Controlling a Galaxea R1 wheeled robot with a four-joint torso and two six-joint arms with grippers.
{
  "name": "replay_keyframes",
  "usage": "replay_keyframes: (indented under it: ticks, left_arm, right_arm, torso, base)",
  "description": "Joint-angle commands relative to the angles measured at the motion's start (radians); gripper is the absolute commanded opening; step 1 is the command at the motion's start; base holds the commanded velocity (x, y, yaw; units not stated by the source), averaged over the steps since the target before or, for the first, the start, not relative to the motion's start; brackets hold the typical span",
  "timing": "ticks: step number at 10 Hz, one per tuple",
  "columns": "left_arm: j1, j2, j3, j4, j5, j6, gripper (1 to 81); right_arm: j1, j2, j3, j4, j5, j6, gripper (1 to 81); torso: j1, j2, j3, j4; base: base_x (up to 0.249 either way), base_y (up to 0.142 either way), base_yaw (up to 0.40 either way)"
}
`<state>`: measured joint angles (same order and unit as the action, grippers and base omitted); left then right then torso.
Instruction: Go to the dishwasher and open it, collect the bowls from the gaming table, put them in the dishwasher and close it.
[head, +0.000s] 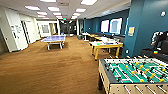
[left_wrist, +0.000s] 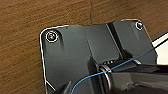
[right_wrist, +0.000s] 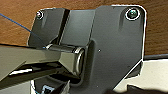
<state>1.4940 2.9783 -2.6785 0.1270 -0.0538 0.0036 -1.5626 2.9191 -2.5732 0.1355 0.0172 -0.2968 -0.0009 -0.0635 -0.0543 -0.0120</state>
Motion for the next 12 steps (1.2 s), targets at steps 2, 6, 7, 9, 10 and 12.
replay_keyframes:
  ticks: [2,6,7,9,10,12]
  left_arm:
    - [-0.056,-0.004,0.000,-0.003,0.045,0.007,81.1]
    - [-0.056,-0.004,0.000,-0.003,0.045,0.007,81.1]
    - [-0.056,-0.002,0.000,-0.003,0.045,0.007,81.1]
    - [-0.056,-0.004,0.000,-0.003,0.045,0.007,81.1]
    - [-0.056,-0.004,0.000,-0.003,0.045,0.007,81.1]
    - [-0.056,-0.002,0.000,-0.003,0.045,0.007,81.1]
  right_arm:
    - [0.049,-0.007,0.004,-0.007,-0.059,-0.005,81.1]
    - [0.049,-0.007,0.004,-0.007,-0.059,-0.005,81.1]
    - [0.051,-0.007,0.002,-0.008,-0.059,-0.005,81.1]
    - [0.051,-0.007,0.002,-0.011,-0.059,-0.005,81.1]
    - [0.051,-0.007,0.002,-0.011,-0.059,-0.005,81.1]
    - [0.051,-0.007,0.001,-0.011,-0.059,-0.005,81.1]
  torso:
    - [0.001,0.000,0.000,0.000]
    - [0.001,0.000,0.000,0.000]
    - [0.001,0.000,0.000,0.000]
    - [0.001,0.000,0.000,0.000]
    - [0.001,0.000,0.000,0.000]
    - [0.001,0.000,0.000,0.000]
  base:
    - [0.124,0.064,0.000]
    - [0.124,0.063,0.000]
    - [0.124,0.063,0.000]
    - [0.124,0.062,0.000]
    - [0.124,0.000,0.000]
    - [0.124,0.000,0.000]
